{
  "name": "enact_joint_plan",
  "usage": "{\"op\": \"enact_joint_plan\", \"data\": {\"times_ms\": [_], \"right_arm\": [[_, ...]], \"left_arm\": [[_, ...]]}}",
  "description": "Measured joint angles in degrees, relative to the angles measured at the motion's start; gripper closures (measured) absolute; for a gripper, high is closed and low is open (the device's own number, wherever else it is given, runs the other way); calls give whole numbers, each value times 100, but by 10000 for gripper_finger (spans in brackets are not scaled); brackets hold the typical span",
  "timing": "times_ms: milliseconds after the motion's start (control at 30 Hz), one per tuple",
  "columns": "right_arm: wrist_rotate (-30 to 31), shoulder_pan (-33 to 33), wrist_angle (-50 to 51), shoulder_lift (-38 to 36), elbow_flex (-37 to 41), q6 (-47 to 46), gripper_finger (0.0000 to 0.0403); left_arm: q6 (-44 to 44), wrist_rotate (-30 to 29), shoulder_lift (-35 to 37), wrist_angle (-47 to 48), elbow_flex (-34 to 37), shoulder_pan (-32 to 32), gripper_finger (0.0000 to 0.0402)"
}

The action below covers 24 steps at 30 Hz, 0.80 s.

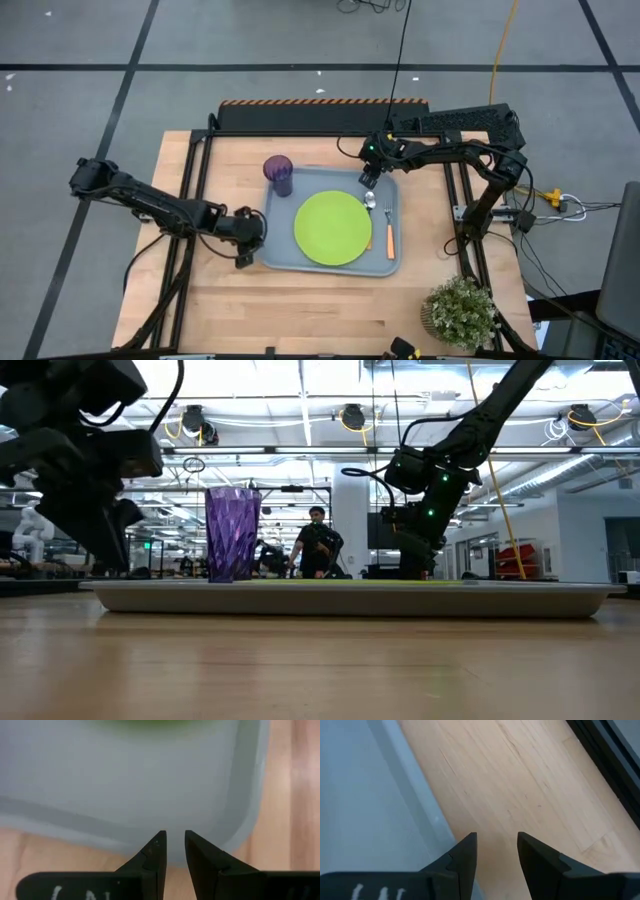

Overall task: Pick and place plate/cup/fork/spoon on tray
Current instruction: Adjust the gray serving tray to the center of the table

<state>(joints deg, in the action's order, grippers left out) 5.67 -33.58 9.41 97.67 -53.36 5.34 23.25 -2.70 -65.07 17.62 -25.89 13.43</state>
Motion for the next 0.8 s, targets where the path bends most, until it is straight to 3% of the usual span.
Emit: {"op": "enact_joint_plan", "data": {"times_ms": [200, 567, 667, 800], "right_arm": [[2, -2, -11, 0, 0, 1, 268], [7, -4, -20, 0, 0, 26, 268], [9, -4, -21, 0, 0, 25, 268], [11, -4, -32, 0, 0, 27, 268]], "left_arm": [[451, -919, 80, 448, 0, -76, 330], [1297, -1868, 58, 1210, 0, -224, 330], [1488, -1839, -7, 1502, 0, -296, 330], [1317, -1265, -233, 1062, -1, -319, 330]]}}
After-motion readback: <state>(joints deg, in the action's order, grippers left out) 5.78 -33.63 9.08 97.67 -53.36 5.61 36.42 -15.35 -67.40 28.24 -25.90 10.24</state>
